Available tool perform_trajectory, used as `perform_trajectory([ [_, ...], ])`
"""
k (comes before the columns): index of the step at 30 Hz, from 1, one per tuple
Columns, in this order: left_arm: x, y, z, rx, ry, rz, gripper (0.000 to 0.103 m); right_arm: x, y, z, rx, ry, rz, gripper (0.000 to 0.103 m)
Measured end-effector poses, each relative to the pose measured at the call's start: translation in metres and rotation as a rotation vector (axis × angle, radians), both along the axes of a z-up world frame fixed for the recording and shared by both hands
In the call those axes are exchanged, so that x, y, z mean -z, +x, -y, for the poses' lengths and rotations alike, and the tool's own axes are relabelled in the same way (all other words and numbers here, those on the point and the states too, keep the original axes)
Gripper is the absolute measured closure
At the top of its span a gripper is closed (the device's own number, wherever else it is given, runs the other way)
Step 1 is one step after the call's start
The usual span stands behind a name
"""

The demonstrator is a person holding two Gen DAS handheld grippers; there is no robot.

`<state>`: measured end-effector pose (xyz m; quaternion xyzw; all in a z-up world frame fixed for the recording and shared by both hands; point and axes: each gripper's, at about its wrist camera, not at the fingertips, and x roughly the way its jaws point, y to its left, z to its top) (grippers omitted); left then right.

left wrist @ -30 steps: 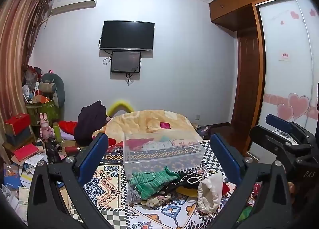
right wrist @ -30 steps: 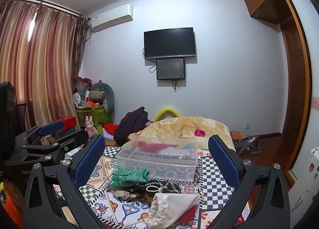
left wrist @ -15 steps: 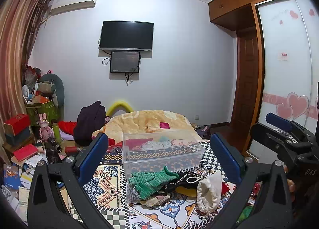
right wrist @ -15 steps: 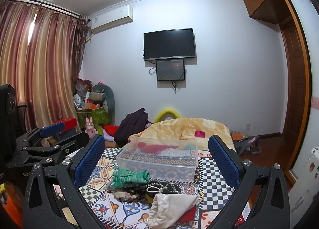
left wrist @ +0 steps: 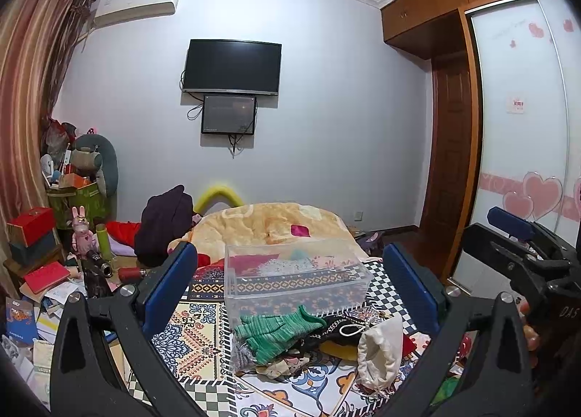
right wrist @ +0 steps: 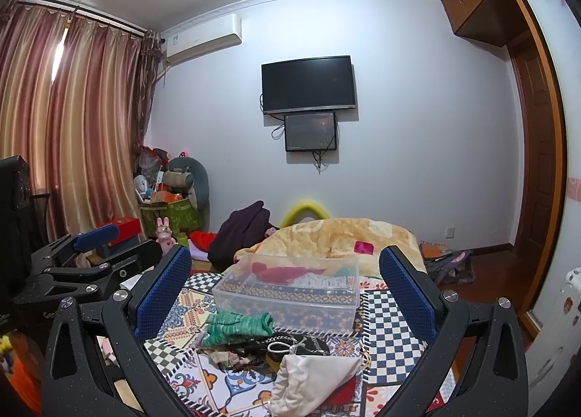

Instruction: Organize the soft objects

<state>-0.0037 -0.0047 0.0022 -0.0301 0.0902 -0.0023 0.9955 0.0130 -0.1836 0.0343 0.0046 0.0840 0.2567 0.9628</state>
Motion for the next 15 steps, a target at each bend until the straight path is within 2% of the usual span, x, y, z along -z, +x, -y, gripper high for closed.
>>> perform_trajectory([
  [15,-0.0012,-0.0014,-0.0006,0.002,-0.003,0.003,0.0,0.0037,0.0005,-0.0004,-0.002,0.004,0.003,0.0],
])
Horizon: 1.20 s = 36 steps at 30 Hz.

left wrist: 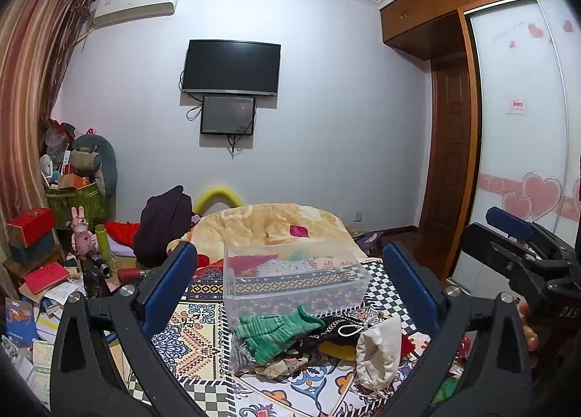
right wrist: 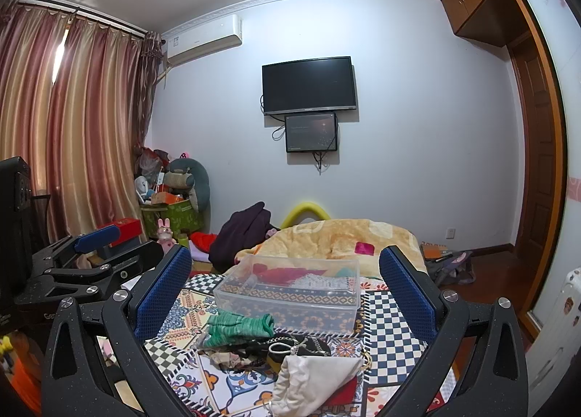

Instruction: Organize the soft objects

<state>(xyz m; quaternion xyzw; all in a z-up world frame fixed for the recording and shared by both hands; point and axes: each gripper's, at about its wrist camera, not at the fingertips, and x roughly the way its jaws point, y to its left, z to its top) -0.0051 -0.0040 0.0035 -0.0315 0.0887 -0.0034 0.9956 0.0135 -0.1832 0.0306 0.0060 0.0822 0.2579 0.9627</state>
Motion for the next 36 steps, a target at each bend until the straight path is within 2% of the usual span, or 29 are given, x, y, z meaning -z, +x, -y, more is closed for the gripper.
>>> perform_trajectory([
  [27,0.001,0.001,-0.001,0.001,-0.006,-0.008,0.0,0.004,-0.002,-0.003,-0.004,-0.002,-0.005,0.0],
  [31,0.005,0.006,-0.003,0.01,-0.007,-0.026,0.0,0.006,-0.001,-0.004,0.003,-0.008,-0.013,0.0],
  [36,0.02,0.015,-0.002,0.023,-0.006,-0.087,0.0,0.018,0.007,-0.005,0.011,-0.03,-0.049,0.0],
])
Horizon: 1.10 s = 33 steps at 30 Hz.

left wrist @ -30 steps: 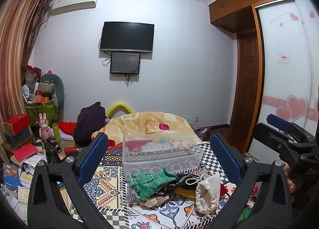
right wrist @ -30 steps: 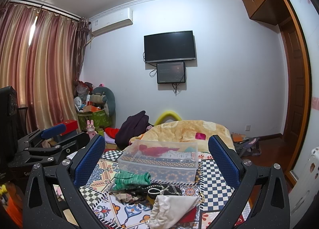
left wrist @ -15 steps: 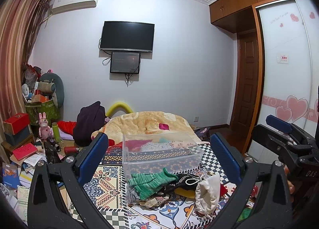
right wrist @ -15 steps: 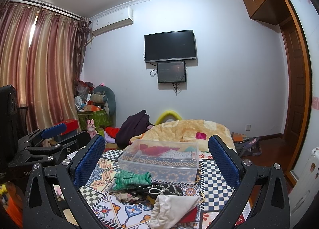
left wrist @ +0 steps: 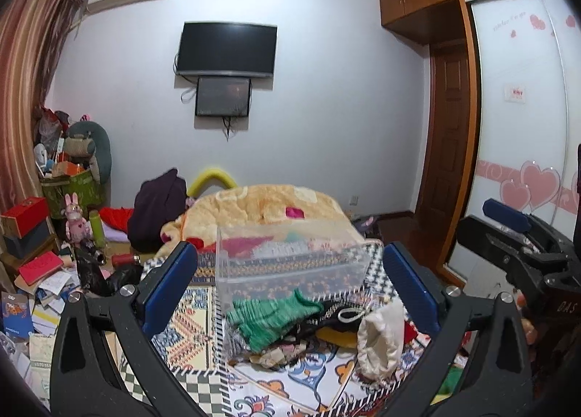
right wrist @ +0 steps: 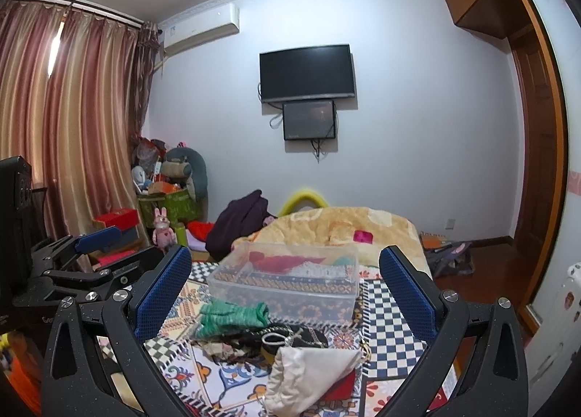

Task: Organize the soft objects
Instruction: 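Grasp green knitted gloves with left tool while right tool grasps white pouch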

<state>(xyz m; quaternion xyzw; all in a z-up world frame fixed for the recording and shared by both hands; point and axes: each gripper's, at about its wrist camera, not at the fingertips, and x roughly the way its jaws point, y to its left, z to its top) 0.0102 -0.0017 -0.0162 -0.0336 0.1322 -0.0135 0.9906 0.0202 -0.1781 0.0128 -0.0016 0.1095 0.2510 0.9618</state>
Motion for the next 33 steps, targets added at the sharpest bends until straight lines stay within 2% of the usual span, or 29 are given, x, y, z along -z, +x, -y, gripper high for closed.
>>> perform_trajectory([
  [5,0.027,0.015,-0.004,-0.001,0.0,-0.098,0.0,0.021,0.013,0.003,0.012,-0.032,-0.066,0.0],
  [12,0.072,0.041,-0.012,-0.018,-0.012,-0.24,0.0,0.062,0.034,0.009,0.001,-0.072,-0.216,0.0],
  [16,0.09,0.053,-0.018,-0.032,-0.028,-0.288,0.0,0.08,0.042,0.019,-0.014,-0.069,-0.316,0.0],
  [18,0.095,0.057,-0.02,-0.026,-0.04,-0.299,0.007,0.088,0.045,0.02,-0.026,-0.068,-0.358,0.001],
  [19,0.096,0.059,-0.02,-0.015,-0.045,-0.309,0.013,0.091,0.047,0.02,-0.033,-0.068,-0.374,0.005],
  [21,0.1,0.066,-0.021,0.002,-0.051,-0.327,0.016,0.095,0.05,0.019,-0.045,-0.08,-0.399,0.011],
  [27,0.111,0.091,-0.017,0.019,-0.034,-0.356,0.017,0.109,0.06,0.009,-0.1,-0.098,-0.477,0.031],
  [29,0.114,0.098,-0.016,0.022,-0.034,-0.367,0.021,0.114,0.064,0.005,-0.105,-0.107,-0.494,0.038],
  [31,0.116,0.104,-0.015,0.026,-0.029,-0.372,0.029,0.118,0.066,0.006,-0.104,-0.108,-0.509,0.049],
  [33,0.118,0.109,-0.013,0.038,-0.019,-0.377,0.039,0.119,0.069,0.007,-0.102,-0.099,-0.522,0.055],
])
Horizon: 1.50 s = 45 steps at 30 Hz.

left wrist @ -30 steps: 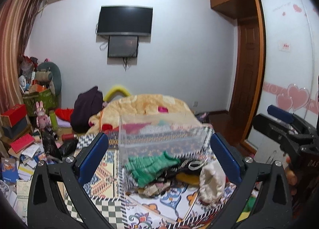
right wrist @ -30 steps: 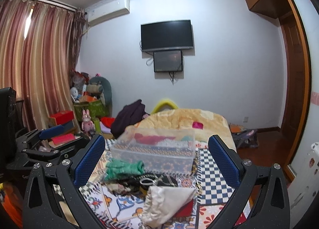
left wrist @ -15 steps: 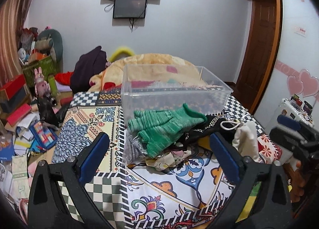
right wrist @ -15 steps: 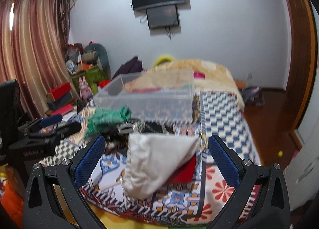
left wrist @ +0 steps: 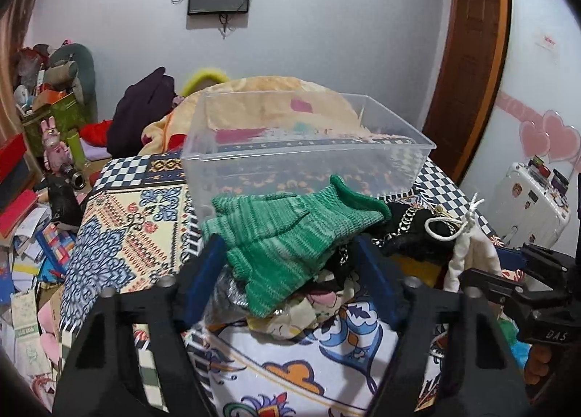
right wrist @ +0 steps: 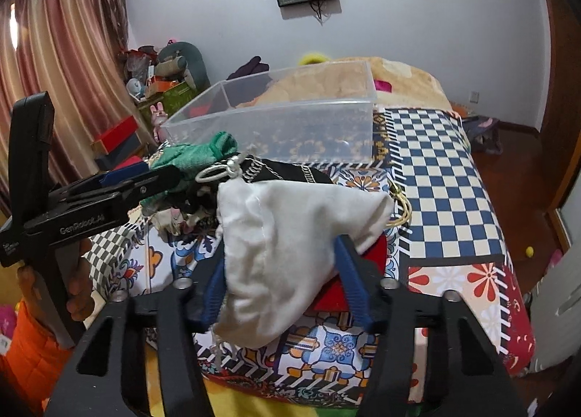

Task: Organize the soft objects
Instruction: 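Grasp green knitted gloves with left tool while right tool grasps white pouch, then lower gloves into clear box with left tool while right tool drops white pouch in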

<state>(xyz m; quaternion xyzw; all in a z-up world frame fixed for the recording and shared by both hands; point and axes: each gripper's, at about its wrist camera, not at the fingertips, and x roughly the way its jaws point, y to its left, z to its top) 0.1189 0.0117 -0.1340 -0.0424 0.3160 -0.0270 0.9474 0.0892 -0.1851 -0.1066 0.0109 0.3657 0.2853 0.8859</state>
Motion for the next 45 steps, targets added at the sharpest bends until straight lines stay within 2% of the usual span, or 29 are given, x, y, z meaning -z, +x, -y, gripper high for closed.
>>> perform_trajectory([
  [2,0.002,0.003,0.002,0.008,0.013,-0.004,0.05,0.0,0.001,0.002,0.008,-0.003,-0.002,0.063],
  [3,0.004,0.005,0.002,0.012,0.014,-0.008,0.059,0.001,0.001,0.003,0.012,-0.006,0.0,0.07],
  [6,0.005,0.005,-0.002,0.026,-0.015,-0.009,0.076,0.002,0.003,0.003,0.026,-0.005,-0.002,0.083],
  [8,0.005,0.004,-0.004,0.027,-0.02,-0.005,0.082,0.001,0.005,0.003,0.03,-0.001,-0.004,0.086],
  [10,0.003,0.001,-0.005,0.027,-0.031,0.004,0.094,0.0,0.004,0.004,0.037,0.006,0.003,0.091],
  [18,-0.021,-0.014,-0.015,0.011,-0.08,0.073,0.099,-0.019,-0.005,0.008,0.044,0.048,0.063,0.094],
  [29,-0.076,-0.024,-0.028,0.018,-0.097,0.219,0.102,-0.076,0.005,0.016,0.097,0.088,0.238,0.094],
  [31,-0.081,-0.02,-0.028,0.025,-0.091,0.223,0.102,-0.082,0.009,0.013,0.1,0.093,0.264,0.094],
  [33,-0.081,-0.016,-0.03,0.03,-0.091,0.191,0.101,-0.085,0.013,0.011,0.099,0.101,0.274,0.094],
  [35,-0.075,-0.013,-0.032,0.043,-0.109,0.142,0.093,-0.084,0.015,0.009,0.094,0.11,0.27,0.094],
  [37,-0.063,-0.016,-0.034,0.052,-0.122,0.101,0.071,-0.079,0.017,0.006,0.087,0.108,0.262,0.094],
  [40,-0.045,-0.027,-0.032,0.044,-0.099,0.069,0.05,-0.072,0.017,0.004,0.082,0.097,0.246,0.094],
  [45,-0.013,-0.043,-0.021,0.08,-0.06,-0.011,0.04,-0.064,0.025,0.004,0.083,0.1,0.21,0.094],
])
